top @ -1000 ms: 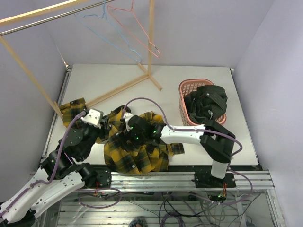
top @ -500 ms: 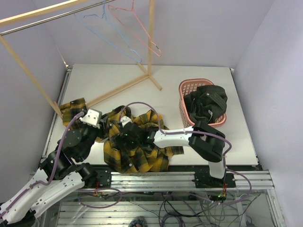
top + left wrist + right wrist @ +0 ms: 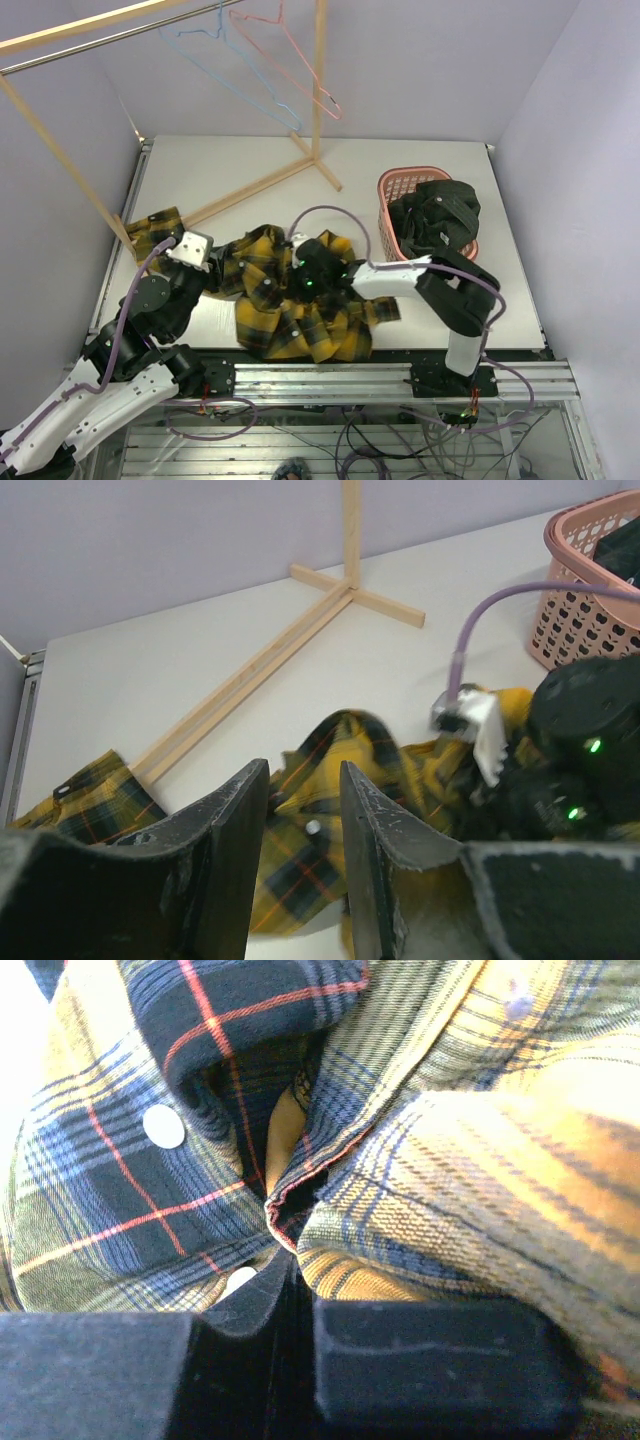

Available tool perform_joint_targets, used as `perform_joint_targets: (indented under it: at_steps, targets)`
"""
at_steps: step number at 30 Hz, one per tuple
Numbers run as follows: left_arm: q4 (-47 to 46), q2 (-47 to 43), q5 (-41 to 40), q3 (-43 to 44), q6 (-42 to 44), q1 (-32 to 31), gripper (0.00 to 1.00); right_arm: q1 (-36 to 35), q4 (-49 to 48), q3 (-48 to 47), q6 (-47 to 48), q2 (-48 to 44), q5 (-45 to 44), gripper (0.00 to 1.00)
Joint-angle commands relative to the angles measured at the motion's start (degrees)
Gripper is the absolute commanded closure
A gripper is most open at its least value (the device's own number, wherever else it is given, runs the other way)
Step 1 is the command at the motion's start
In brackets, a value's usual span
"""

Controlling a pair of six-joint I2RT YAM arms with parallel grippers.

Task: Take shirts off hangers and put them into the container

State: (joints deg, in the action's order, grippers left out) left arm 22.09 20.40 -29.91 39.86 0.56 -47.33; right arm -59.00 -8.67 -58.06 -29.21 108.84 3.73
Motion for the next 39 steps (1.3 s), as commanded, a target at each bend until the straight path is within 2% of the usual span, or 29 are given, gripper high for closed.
perform_joint_targets:
  at_steps: [1,4,8,14,20,25,30,36,39]
  targets:
    - [-2.0,-0.7,-1.1,-0.9,-0.4,0.4,0.54,7.3,7.9,4.3,1.9,-8.4,3.7,1.0]
    - [-2.0,-0.4,-1.1,-0.9,-0.4,0.3,0.54,11.0,13.5,1.2,5.3,-16.4,3.1,1.0]
    - [-1.7,0.4,-1.5,-0.7,-0.6,0.4,0.54,13.3,22.2,-7.8,5.9,-24.3,1.4,1.0]
    - [-1.6,0.4,-1.6,-0.7,-0.6,0.4,0.54,18.7,34.3,-20.3,5.7,-32.1,-2.4,1.0]
    - [-1.6,0.7,-1.1,-0.6,-0.7,0.5,0.54,28.1,44.9,-31.3,7.8,-36.8,-6.8,1.0]
    - [-1.6,0.7,-0.8,-0.5,-0.8,0.5,0.55,36.0,52.4,-43.3,11.2,-35.6,-9.6,1.0]
    - [-1.4,0.7,-0.4,-0.4,-1.0,0.5,0.55,39.3,57.5,-60.0,11.2,-29.3,-13.8,1.0]
    - [-1.3,0.4,0.1,-0.3,-1.2,0.5,0.55,47.1,60.0,-78.7,9.4,-21.0,-15.0,1.0]
    - [-1.3,-0.1,0.5,-0.4,-1.3,0.6,0.55,51.1,59.3,-83.2,9.2,-18.7,-17.1,1.0]
